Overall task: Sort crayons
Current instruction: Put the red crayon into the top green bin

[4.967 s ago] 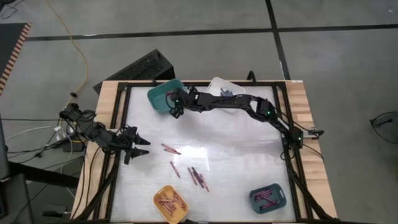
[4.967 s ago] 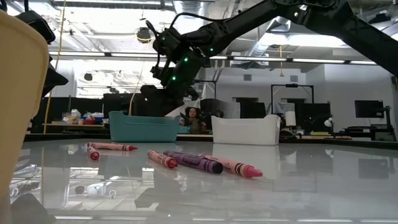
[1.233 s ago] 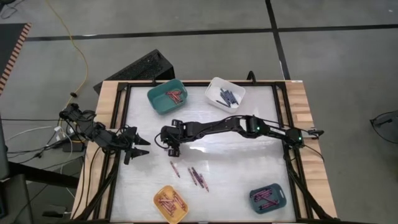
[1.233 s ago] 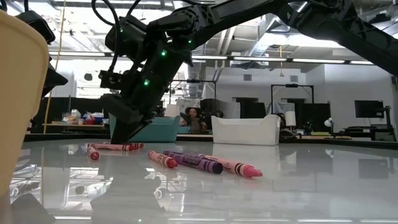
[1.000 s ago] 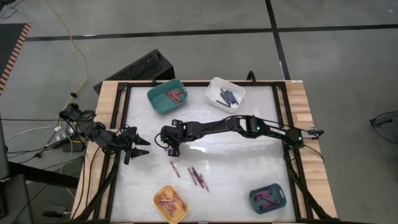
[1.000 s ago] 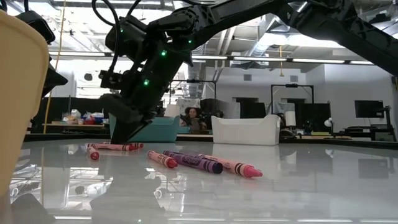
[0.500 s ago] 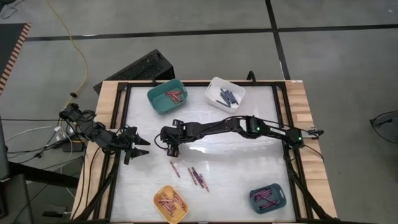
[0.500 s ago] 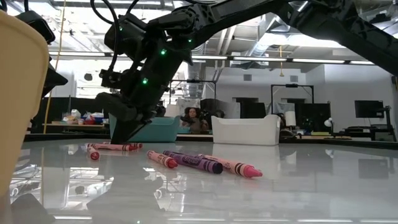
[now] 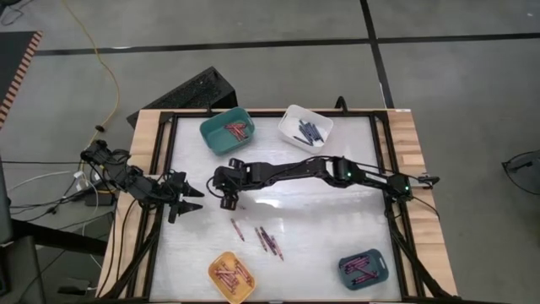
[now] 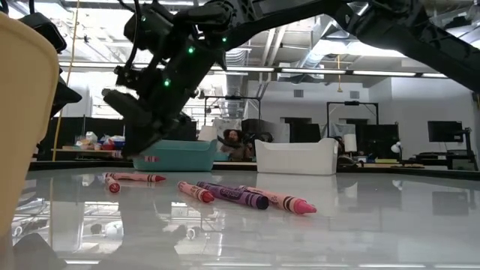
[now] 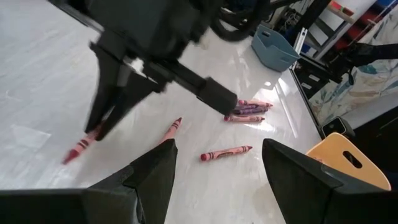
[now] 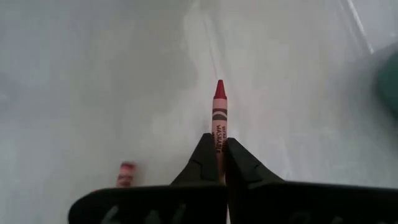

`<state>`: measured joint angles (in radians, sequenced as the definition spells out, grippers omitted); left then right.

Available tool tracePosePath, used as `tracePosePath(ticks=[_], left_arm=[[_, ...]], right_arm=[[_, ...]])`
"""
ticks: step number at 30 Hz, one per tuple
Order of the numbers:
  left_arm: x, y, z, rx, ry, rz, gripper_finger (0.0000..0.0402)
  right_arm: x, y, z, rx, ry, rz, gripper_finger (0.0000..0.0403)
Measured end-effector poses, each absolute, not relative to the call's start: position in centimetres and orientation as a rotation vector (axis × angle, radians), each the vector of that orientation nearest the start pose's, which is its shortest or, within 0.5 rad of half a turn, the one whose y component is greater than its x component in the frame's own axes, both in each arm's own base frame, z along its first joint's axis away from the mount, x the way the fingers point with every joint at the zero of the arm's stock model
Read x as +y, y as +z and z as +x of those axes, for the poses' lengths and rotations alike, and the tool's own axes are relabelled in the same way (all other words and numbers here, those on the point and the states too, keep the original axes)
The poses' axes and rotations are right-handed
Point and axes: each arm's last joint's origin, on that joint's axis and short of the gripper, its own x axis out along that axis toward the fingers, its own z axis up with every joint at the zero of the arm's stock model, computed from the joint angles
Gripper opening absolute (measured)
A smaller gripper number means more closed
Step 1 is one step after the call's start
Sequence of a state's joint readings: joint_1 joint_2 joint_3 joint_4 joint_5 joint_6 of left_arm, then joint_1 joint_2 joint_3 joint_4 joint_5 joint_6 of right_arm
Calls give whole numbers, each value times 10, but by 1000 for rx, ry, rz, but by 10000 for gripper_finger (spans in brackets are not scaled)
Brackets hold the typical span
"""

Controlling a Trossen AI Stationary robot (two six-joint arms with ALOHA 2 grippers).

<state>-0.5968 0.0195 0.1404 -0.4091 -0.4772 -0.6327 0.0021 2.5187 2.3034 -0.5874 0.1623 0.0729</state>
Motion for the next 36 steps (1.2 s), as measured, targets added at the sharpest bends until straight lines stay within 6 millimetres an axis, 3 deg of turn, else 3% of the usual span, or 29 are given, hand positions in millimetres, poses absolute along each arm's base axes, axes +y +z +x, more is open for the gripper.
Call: tracePosePath(ticks=[15,27,36], left_arm=[[-35,171,75,275,-36,-481,228],[-35,171,75,275,-36,-481,228],[-35,171,75,275,-36,-481,228]], right_arm=[[-58,228,554,667,-292,38,2],[-91,229,550,656,-349,58,2],[-122,256,538,596,-408,77,2]])
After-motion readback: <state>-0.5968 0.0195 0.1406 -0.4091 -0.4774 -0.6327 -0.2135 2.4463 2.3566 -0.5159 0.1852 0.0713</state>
